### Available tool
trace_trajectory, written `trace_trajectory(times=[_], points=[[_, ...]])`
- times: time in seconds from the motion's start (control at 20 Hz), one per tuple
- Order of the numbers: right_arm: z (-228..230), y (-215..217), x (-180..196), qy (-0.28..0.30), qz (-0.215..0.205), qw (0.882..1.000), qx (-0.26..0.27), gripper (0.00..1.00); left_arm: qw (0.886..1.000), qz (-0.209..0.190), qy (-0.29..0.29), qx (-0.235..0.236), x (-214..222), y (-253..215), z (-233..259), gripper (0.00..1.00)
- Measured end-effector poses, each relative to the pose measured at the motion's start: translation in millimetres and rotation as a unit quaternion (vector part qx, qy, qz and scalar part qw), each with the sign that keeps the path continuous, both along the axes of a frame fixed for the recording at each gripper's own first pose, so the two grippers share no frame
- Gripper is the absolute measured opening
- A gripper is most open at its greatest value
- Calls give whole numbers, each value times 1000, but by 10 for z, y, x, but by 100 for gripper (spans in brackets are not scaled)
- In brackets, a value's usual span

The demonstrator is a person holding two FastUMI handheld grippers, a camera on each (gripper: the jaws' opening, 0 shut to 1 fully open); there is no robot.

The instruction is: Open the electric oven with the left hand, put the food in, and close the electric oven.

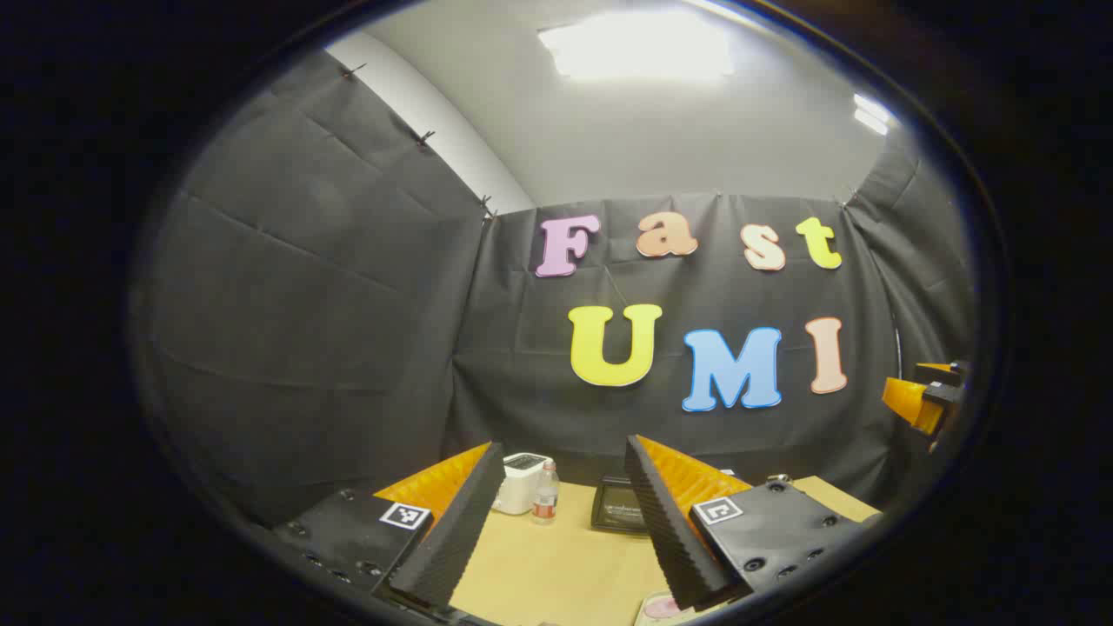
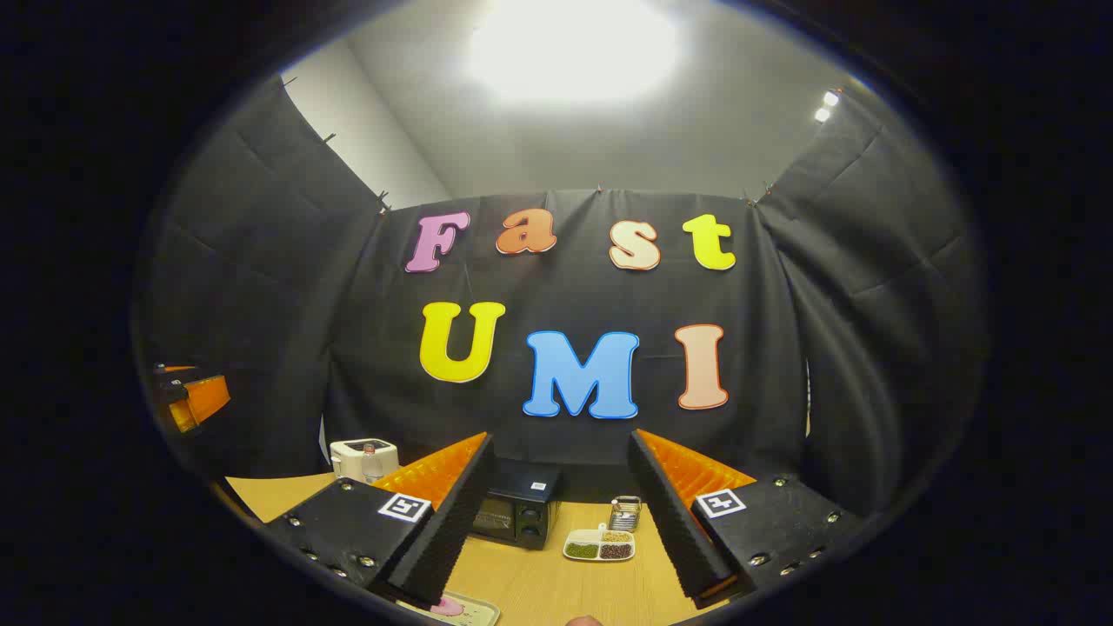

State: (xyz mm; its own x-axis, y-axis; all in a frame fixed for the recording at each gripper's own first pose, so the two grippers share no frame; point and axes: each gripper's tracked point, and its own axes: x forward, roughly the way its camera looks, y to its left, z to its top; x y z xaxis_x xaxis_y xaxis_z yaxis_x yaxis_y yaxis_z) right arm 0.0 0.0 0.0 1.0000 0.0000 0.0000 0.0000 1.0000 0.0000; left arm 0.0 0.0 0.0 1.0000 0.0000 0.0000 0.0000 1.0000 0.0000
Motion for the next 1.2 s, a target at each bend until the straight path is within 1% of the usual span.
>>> trace_trajectory(times=[0.05,0.1,0.15,0.2,0.4,0.45,0.55,0.6,0.7,0.75,0.8,0.85,0.9,0.95,1.05,1.2], points=[[7,9,-15,-3,3,1000,-6,95,1000,-1,1,0,6,-38,-11,94],[-1,9,-31,-5,5,1000,-10,95,1000,-2,2,0,14,-64,-31,94],[-7,7,-43,-7,7,1000,-12,95,1000,-3,3,1,29,-101,-35,98],[-23,11,-47,-8,8,1000,-12,95,1000,-6,1,3,36,-145,-30,99],[-112,-7,-114,-2,18,1000,-15,95,1000,-12,-13,16,21,-310,15,98],[-115,-33,-125,-4,19,1000,-15,95,1000,-14,-14,16,17,-368,15,94],[-127,-94,-133,-6,20,1000,-11,95,1000,-20,-12,17,27,-491,-37,94],[-167,-116,-142,-5,21,1000,-8,95,1000,-23,-10,19,57,-569,-69,98],[-206,-164,-147,-1,25,1000,0,95,999,-25,-7,22,120,-683,-110,98],[-219,-191,-151,-1,27,1000,6,95,999,-26,-4,21,150,-741,-159,90],[-241,-217,-154,0,29,1000,10,95,999,-27,-2,19,210,-808,-197,98],[-247,-246,-156,-3,31,999,13,95,999,-27,-1,19,269,-861,-242,98],[-258,-280,-154,-4,32,999,15,95,999,-28,0,20,343,-916,-263,94],[-281,-307,-146,-4,32,999,17,95,999,-30,0,23,421,-965,-311,98],[-345,-347,-126,5,27,999,24,95,999,-36,3,30,622,-1060,-405,98],[-391,-389,-42,7,13,1000,24,95,998,-57,12,35,1084,-1244,-613,99]])
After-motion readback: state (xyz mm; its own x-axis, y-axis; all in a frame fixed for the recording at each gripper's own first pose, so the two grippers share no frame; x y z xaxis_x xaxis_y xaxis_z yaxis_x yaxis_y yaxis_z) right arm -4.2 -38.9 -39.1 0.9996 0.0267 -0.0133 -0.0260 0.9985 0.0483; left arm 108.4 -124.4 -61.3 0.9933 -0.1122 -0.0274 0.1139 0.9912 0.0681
